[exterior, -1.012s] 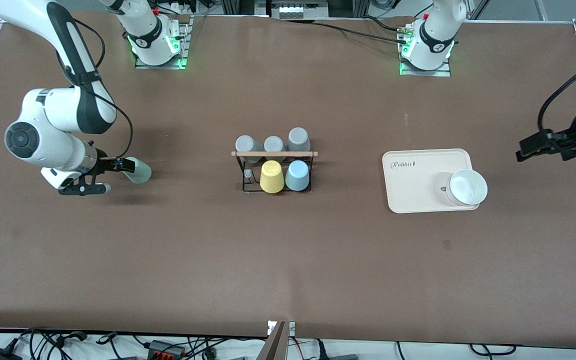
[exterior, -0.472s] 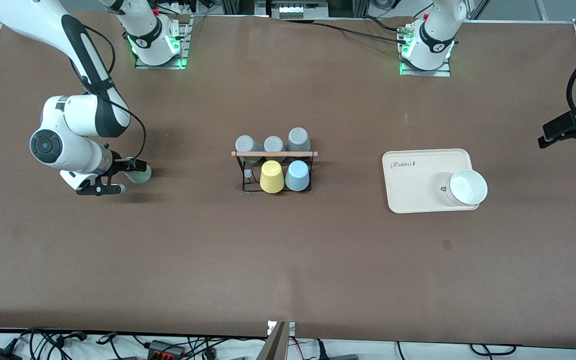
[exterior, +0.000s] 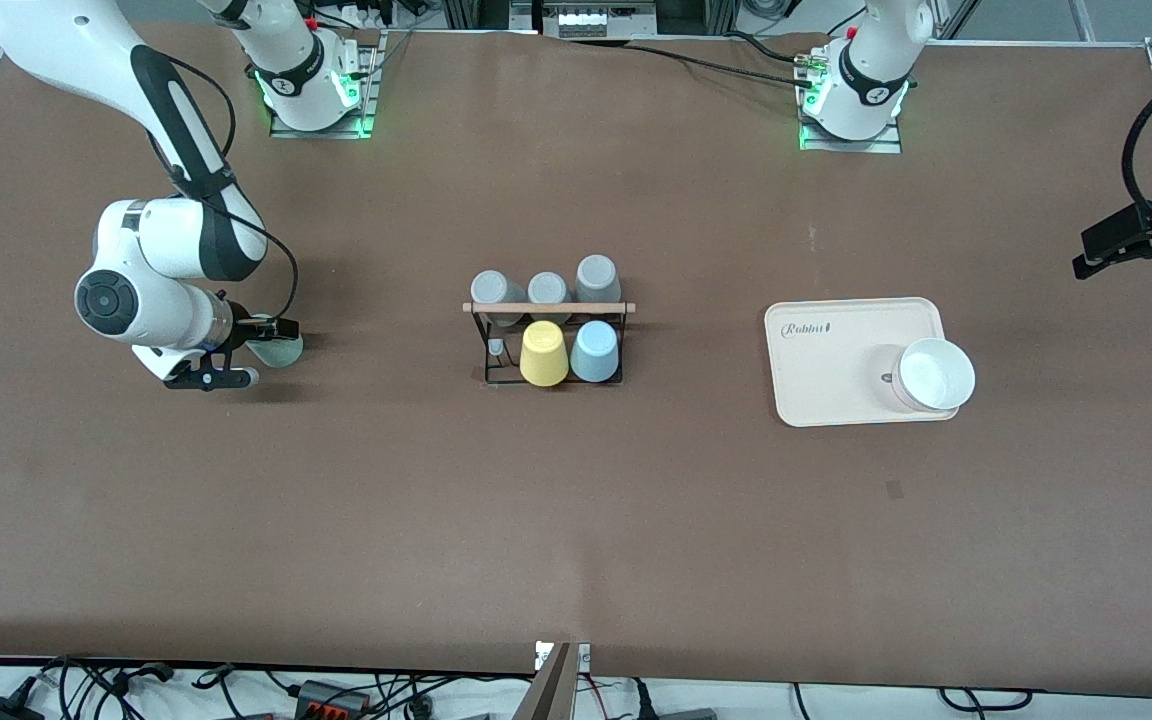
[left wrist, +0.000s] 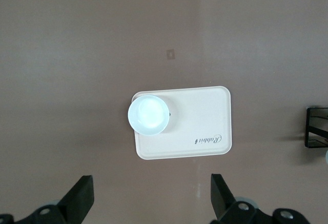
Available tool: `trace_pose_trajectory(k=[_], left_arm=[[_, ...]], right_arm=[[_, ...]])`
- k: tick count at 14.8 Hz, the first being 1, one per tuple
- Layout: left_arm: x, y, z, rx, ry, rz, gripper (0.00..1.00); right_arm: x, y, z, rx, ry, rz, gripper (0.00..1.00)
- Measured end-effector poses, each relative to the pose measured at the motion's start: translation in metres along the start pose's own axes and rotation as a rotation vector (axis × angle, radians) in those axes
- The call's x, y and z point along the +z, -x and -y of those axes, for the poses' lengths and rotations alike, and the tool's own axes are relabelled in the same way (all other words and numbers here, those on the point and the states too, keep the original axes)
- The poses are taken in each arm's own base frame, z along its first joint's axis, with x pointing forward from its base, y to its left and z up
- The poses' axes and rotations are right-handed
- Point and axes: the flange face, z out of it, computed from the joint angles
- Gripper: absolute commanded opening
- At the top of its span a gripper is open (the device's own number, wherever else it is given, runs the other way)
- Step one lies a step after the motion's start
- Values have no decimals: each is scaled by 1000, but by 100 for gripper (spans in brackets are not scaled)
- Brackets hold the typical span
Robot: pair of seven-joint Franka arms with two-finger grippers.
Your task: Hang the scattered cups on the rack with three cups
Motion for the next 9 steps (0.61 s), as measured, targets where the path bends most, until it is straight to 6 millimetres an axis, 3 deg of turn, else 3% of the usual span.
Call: trace_pose_trajectory(k=[2, 3, 7, 9], left_arm=[[0, 12, -7, 5, -11, 7, 100], [0, 18, -9, 8, -15, 6, 100], [-4, 36, -6, -1, -15, 2, 100], [-3, 39, -5, -3, -5, 3, 100]], right_arm=[[0, 0, 0, 0, 0, 0, 41], [0, 0, 0, 0, 0, 0, 28], [-10, -2, 0, 1, 0, -18, 21], [-32, -6, 3, -4, 1, -33, 21]])
